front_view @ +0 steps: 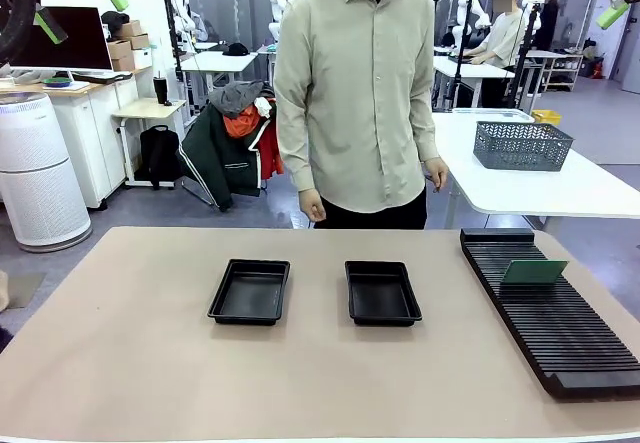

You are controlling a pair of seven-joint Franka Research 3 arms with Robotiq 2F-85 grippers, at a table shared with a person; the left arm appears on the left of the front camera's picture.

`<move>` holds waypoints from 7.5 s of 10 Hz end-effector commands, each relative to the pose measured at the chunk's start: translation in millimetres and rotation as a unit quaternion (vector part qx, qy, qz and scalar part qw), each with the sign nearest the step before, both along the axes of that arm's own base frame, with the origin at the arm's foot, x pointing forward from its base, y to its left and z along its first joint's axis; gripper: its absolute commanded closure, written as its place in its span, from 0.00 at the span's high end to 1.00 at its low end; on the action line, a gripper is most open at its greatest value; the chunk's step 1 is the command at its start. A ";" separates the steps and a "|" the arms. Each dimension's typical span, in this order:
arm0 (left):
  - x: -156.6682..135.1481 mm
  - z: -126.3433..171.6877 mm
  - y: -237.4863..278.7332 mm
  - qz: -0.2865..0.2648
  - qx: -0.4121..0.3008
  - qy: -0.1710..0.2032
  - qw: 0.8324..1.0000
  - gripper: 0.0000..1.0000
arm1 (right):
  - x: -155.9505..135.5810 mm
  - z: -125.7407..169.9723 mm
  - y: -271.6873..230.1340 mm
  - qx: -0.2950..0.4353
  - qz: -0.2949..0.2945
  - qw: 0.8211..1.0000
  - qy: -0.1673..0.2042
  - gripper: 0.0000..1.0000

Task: Inspect and transfer BCBs to ESD trays.
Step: Pick up the Blank PCB from the PCB Rack and place it in the left ESD tray.

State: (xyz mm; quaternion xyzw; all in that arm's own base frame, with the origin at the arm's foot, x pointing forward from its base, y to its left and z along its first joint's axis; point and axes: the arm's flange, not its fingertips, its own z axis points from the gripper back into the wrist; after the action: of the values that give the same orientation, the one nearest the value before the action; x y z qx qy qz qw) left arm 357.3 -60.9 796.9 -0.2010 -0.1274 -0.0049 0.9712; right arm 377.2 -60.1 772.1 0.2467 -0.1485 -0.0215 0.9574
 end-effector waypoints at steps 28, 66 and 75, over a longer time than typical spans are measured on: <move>-1.4 0.0 -0.1 0.000 -0.007 -0.001 1.000 1.00 | 147.5 -386.2 -16.0 -0.262 0.677 0.670 -0.155 1.00; -1.4 0.0 -0.1 0.000 -0.007 -0.001 1.000 1.00 | 140.0 -413.2 -3.6 -0.298 0.683 0.658 -0.109 0.00; -1.4 0.0 -0.1 0.000 -0.007 -0.001 1.000 1.00 | 106.6 -264.6 -23.8 -0.271 0.692 0.662 -0.098 0.00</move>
State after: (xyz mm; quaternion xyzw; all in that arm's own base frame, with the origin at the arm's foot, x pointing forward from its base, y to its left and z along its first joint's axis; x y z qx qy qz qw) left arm 357.4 -60.9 797.1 -0.2011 -0.1277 -0.0049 0.9712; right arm 483.6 -80.3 486.2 0.0051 -0.0411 0.7119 0.7011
